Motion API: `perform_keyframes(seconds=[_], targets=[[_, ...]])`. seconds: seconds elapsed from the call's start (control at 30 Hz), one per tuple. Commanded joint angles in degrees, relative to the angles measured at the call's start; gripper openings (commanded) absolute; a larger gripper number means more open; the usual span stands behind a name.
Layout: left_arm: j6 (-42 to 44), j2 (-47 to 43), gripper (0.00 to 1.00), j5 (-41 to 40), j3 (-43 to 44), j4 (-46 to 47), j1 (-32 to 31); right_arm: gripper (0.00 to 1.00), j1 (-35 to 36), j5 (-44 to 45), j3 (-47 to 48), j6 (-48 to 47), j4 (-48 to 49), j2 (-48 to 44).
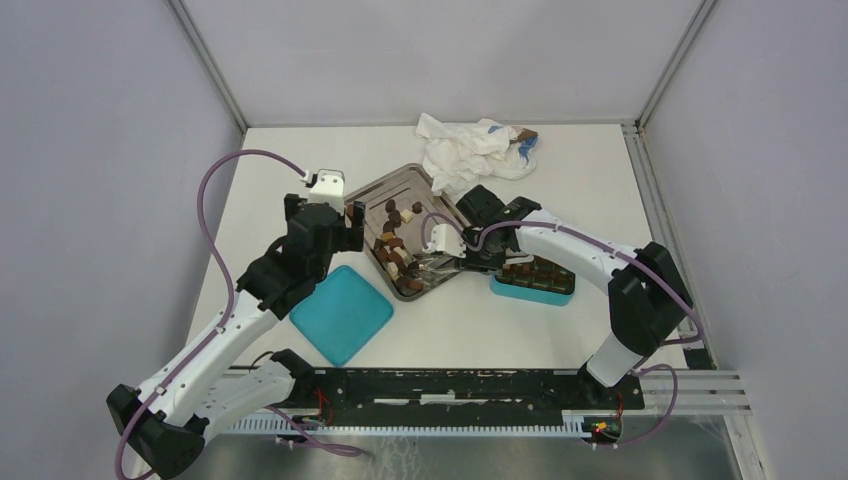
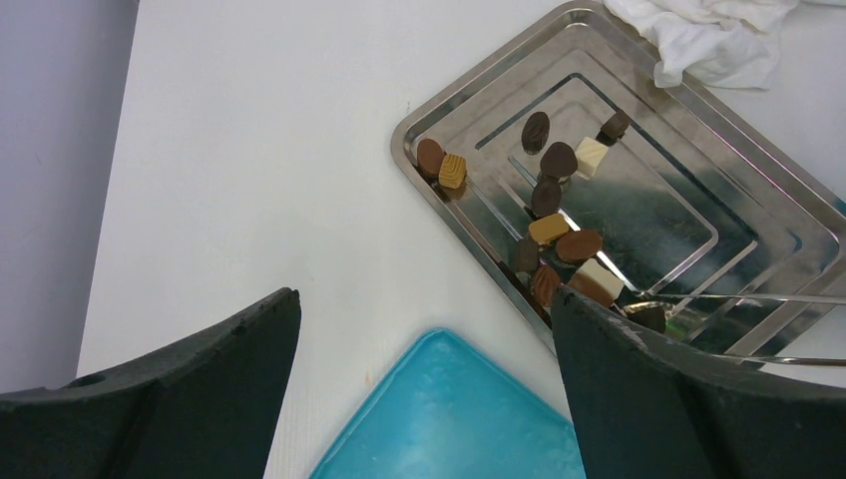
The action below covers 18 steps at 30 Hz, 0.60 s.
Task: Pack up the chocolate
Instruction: Pick up the fake chocolate from the plate.
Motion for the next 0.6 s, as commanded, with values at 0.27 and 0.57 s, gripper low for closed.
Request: perform_keyframes(seconds=[0.27,0.57], targets=[[-0.5,-1.2,1.0,1.5,-0.1,2.2,0.5,0.45,1.3,-0.2,2.1,1.5,0.7,2.4],[-0.5,-1.4,1.0,1.7,-0.2,2.2,0.5,0.31,1.3,0.0,2.4,1.5,0.7,1.1]])
